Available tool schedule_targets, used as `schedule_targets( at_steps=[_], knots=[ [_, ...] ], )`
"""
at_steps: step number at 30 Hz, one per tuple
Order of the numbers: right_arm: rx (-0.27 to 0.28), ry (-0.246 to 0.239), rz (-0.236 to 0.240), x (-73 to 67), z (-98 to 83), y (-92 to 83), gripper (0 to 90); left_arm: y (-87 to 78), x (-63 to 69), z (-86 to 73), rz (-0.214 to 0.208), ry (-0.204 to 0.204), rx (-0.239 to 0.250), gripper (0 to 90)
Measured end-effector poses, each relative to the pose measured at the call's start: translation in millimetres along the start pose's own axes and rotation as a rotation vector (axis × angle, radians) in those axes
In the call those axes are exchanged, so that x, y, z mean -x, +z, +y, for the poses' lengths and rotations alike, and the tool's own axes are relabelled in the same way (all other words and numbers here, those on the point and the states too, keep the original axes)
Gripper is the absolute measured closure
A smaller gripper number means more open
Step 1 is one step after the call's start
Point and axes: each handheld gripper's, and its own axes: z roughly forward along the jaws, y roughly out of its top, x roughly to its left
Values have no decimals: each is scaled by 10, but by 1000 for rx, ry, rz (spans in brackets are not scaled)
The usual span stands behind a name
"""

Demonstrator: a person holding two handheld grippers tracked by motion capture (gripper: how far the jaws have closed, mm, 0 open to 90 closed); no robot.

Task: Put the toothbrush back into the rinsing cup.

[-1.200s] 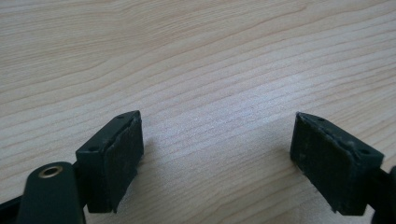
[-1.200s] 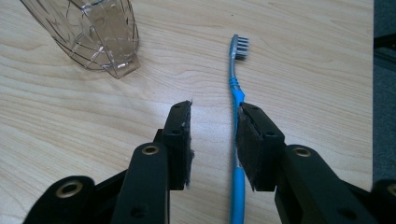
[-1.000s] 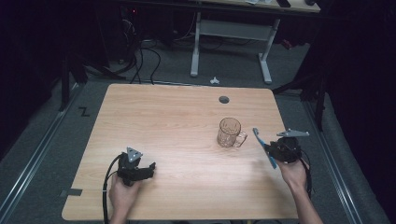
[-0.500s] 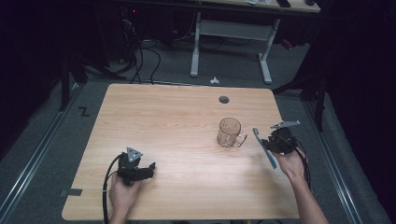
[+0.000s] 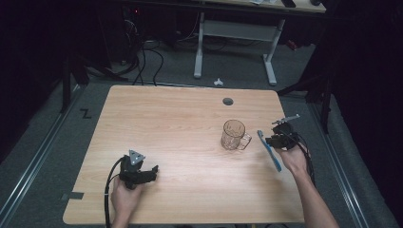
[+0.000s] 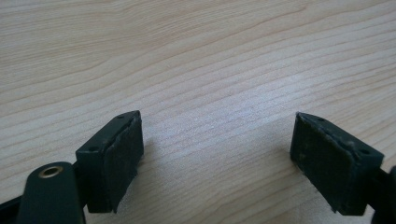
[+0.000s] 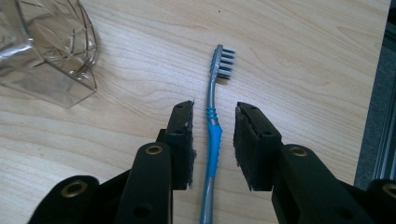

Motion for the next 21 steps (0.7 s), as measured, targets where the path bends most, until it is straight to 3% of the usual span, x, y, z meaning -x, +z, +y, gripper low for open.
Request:
schedule_targets(
  at_steps=[7, 14, 21],
  knots=[
    [-51, -14, -21, 4, 86, 147, 661, 0, 0, 0, 0, 0, 0, 179],
    [-103, 23, 0, 50, 114, 280, 673, 0, 0, 0, 0, 0, 0, 179],
    [-144, 23, 12, 67, 108, 363, 691, 0, 0, 0, 0, -1, 0, 179]
  ],
)
